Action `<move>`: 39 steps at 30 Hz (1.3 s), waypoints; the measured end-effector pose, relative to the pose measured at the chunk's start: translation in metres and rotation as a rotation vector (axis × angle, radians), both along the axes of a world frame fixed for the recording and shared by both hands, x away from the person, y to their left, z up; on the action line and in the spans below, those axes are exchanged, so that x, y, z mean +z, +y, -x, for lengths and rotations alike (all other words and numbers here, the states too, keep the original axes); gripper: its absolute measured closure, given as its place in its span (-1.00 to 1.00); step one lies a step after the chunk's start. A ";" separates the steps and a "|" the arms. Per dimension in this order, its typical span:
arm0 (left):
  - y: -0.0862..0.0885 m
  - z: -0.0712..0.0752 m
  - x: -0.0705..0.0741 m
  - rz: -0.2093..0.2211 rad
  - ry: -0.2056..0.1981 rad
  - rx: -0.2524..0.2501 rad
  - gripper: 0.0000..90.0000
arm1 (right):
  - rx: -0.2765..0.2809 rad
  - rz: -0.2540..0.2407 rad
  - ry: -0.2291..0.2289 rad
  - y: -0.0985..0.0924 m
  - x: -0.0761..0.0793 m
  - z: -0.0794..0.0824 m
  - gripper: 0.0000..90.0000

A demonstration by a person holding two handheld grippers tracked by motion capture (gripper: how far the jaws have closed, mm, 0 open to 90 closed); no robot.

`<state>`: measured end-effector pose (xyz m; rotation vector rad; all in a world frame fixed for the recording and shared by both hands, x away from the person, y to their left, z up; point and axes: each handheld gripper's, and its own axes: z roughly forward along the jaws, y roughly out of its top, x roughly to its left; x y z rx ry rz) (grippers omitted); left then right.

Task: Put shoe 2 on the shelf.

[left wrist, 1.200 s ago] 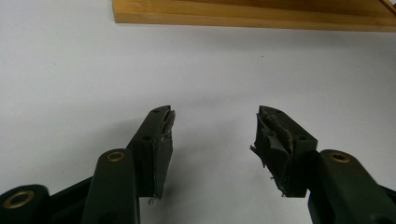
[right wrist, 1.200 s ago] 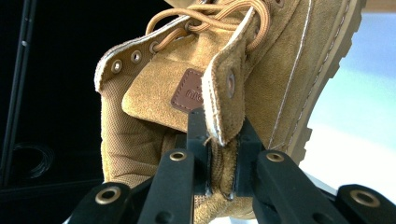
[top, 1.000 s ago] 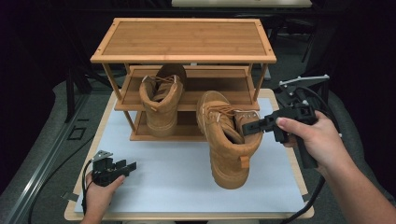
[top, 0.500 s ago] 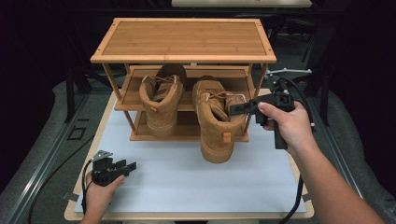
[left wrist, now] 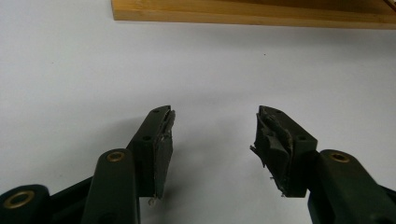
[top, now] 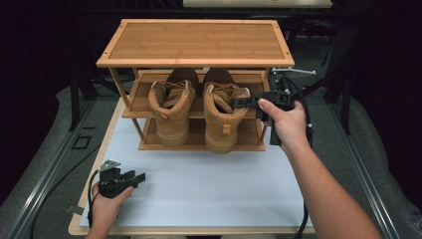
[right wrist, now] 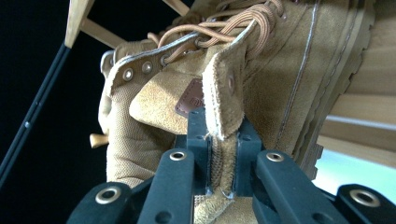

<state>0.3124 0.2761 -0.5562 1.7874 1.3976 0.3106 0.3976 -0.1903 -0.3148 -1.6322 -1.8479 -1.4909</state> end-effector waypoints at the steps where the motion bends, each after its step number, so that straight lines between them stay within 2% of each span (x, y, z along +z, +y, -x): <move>1: 0.000 0.000 0.000 0.000 -0.002 0.003 0.03 | -0.001 -0.001 -0.006 0.001 -0.001 -0.001 0.81; 6: 0.000 0.000 0.000 0.000 0.000 0.000 0.03 | -0.022 -0.002 -0.038 0.006 -0.002 -0.008 0.81; 9: 0.000 0.000 0.000 0.002 0.000 0.000 0.03 | -0.037 -0.009 -0.042 0.006 -0.003 -0.013 0.81; 13: -0.001 -0.001 -0.001 0.007 -0.005 0.006 0.03 | -0.040 -0.023 -0.034 0.006 -0.007 -0.017 0.80; 15: -0.002 -0.002 0.001 0.003 -0.002 -0.002 0.03 | -0.030 -0.050 -0.020 0.006 -0.010 -0.019 0.79; 18: -0.007 -0.004 0.008 0.014 -0.025 -0.003 0.04 | -0.034 -0.067 -0.013 0.009 -0.011 -0.019 0.75; 20: -0.012 -0.005 0.018 0.027 -0.046 -0.022 0.07 | -0.033 -0.087 -0.001 0.008 -0.012 -0.020 0.67; 22: -0.018 -0.008 0.032 0.025 -0.069 -0.041 0.09 | -0.047 -0.096 -0.014 0.007 -0.012 -0.021 0.60; 23: -0.020 -0.010 0.040 0.032 -0.088 -0.048 0.12 | -0.039 -0.100 0.001 0.008 -0.011 -0.020 0.56; 24: -0.022 -0.011 0.046 0.040 -0.092 -0.051 0.15 | -0.043 -0.089 -0.020 0.008 -0.011 -0.020 0.51; 28: -0.031 -0.019 0.078 0.052 -0.144 -0.068 0.19 | -0.049 -0.073 -0.029 0.008 -0.010 -0.018 0.47; 33: -0.045 -0.026 0.117 0.025 -0.220 -0.095 0.27 | -0.053 -0.092 -0.041 0.008 -0.008 -0.018 0.31; 36: -0.050 -0.030 0.132 0.014 -0.245 -0.097 0.32 | -0.055 -0.088 -0.065 0.008 -0.006 -0.016 0.30; 39: -0.053 -0.033 0.139 0.020 -0.252 -0.099 0.37 | -0.054 -0.075 -0.088 0.008 -0.001 -0.013 0.27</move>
